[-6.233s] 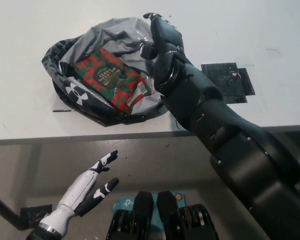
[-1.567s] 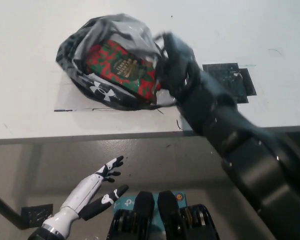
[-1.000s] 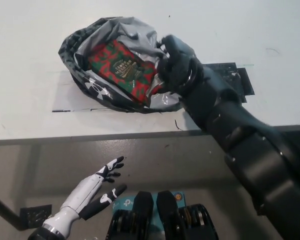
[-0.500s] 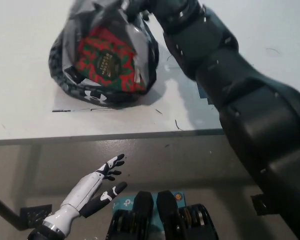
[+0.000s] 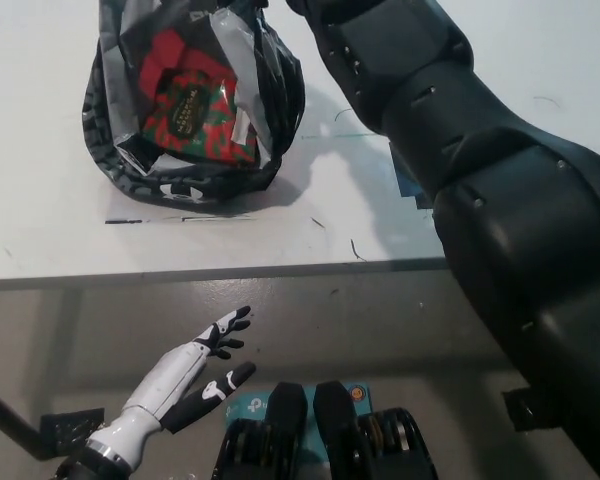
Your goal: The robot uses its right hand to pick up a bag of coffee beans and puts it in the black plastic bag, then the robot grabs the top of the bag and lifts it.
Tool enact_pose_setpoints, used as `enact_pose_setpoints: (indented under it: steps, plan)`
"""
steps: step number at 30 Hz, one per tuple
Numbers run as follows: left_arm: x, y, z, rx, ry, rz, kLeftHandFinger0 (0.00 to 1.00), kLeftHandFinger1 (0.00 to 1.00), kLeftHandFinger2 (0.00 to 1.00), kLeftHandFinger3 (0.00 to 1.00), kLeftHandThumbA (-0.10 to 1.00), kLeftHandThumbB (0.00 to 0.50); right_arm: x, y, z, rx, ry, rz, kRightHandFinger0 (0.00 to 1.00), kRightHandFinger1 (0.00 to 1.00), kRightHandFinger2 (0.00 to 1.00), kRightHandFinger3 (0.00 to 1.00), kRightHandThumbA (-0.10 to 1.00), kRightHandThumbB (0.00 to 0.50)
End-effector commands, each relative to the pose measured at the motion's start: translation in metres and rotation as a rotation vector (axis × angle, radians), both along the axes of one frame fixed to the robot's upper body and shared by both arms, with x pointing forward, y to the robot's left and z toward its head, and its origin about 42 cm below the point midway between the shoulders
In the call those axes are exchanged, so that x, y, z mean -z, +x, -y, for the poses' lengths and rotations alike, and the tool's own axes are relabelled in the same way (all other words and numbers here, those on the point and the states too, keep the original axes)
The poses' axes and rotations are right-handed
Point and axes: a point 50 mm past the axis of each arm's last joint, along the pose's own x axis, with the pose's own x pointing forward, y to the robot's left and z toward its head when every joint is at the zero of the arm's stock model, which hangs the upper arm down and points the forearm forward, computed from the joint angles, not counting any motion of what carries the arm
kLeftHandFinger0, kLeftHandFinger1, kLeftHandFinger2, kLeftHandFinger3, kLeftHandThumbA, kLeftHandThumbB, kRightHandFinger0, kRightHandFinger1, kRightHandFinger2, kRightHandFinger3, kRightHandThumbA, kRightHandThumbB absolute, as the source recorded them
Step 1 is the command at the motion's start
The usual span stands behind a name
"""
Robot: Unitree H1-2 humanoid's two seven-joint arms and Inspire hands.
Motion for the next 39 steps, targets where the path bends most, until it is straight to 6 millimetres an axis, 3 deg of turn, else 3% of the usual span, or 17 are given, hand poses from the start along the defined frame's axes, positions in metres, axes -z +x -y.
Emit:
enact_pose_setpoints:
  steps: [1,5,11,13,15,16,21,22,24,26,28,31,32,33,35,37,39]
  plan:
    - [-0.014,0.004,0.001,0.022,0.010,0.058,0.80,0.82,0.93,1.00,1.00,0.254,-0.036,-0.002,0.000,0.014,0.059,0.070,0.00,0.38,0.86,1.00,-0.10,0.175]
    - [-0.013,0.004,0.002,0.023,0.015,0.059,0.79,0.81,0.92,1.00,1.00,0.251,-0.032,0.000,0.004,0.031,0.066,0.059,0.00,0.37,0.84,1.00,-0.10,0.166]
    - [-0.011,0.003,0.004,0.015,0.007,0.048,0.80,0.82,0.93,1.00,1.00,0.263,-0.051,-0.003,0.001,0.031,0.135,0.064,0.00,0.40,0.88,1.00,-0.10,0.130]
    - [-0.009,0.002,0.006,0.016,0.007,0.041,0.79,0.82,0.93,1.00,1.00,0.257,-0.060,-0.004,0.001,0.015,0.161,0.081,0.00,0.40,0.90,0.75,-0.10,0.131]
    - [-0.006,0.000,0.007,0.017,0.004,0.039,0.79,0.81,0.92,1.00,1.00,0.253,-0.064,-0.004,0.001,0.000,0.204,0.077,0.00,0.39,0.89,0.71,-0.10,0.153]
    - [-0.006,0.000,0.007,0.018,0.003,0.042,0.79,0.80,0.91,1.00,1.00,0.254,-0.068,-0.005,0.000,-0.003,0.209,0.081,0.00,0.40,0.91,0.91,-0.10,0.163]
    - [-0.004,-0.005,0.008,0.017,0.006,0.037,0.79,0.81,0.91,1.00,1.00,0.246,-0.075,-0.008,-0.003,0.012,0.234,0.070,0.00,0.40,0.91,0.96,-0.10,0.169]
    - [-0.003,-0.005,0.008,0.018,0.003,0.038,0.80,0.82,0.92,1.00,1.00,0.243,-0.078,-0.008,-0.004,0.014,0.239,0.072,0.00,0.38,0.90,0.70,-0.10,0.160]
    - [-0.002,-0.006,0.008,0.017,-0.013,0.034,0.80,0.82,0.92,1.00,0.99,0.235,-0.084,-0.009,-0.004,0.022,0.265,0.068,0.00,0.35,0.89,0.77,-0.10,0.138]
    - [-0.002,-0.006,0.007,0.018,-0.013,0.029,0.80,0.82,0.93,1.00,0.98,0.237,-0.086,-0.009,-0.003,0.026,0.306,0.052,0.00,0.33,0.88,1.00,-0.10,0.124]
    - [-0.002,-0.007,0.008,0.017,-0.014,0.025,0.81,0.82,0.93,1.00,0.98,0.238,-0.089,-0.009,-0.001,0.033,0.381,0.017,0.00,0.33,0.85,1.00,-0.10,0.143]
    - [-0.001,-0.008,0.007,0.010,-0.012,0.028,0.80,0.82,0.93,1.00,0.98,0.239,-0.097,-0.010,0.001,0.028,0.473,-0.012,0.00,0.33,0.88,0.98,-0.10,0.117]
    - [-0.001,-0.008,0.007,0.009,-0.011,0.028,0.81,0.82,0.93,1.00,0.98,0.243,-0.099,-0.010,0.001,0.030,0.490,-0.017,0.00,0.34,0.88,0.90,-0.10,0.121]
    - [-0.001,-0.007,0.007,0.009,-0.011,0.029,0.81,0.82,0.93,1.00,0.98,0.243,-0.104,-0.011,0.002,0.036,0.531,-0.033,0.00,0.33,0.86,0.96,-0.10,0.127]
    - [-0.002,-0.006,0.007,0.010,-0.008,0.031,0.82,0.82,0.93,1.00,0.99,0.242,-0.107,-0.011,0.003,0.046,0.561,-0.044,0.00,0.30,0.83,0.96,-0.10,0.127]
    - [-0.002,-0.006,0.007,0.009,-0.009,0.029,0.82,0.83,0.93,1.00,0.99,0.242,-0.111,-0.012,0.004,0.052,0.593,-0.047,0.00,0.28,0.81,0.86,-0.10,0.112]
    - [-0.002,-0.006,0.007,0.008,-0.010,0.027,0.82,0.83,0.94,1.00,0.99,0.244,-0.113,-0.012,0.005,0.064,0.619,-0.052,0.00,0.27,0.81,0.84,-0.10,0.113]
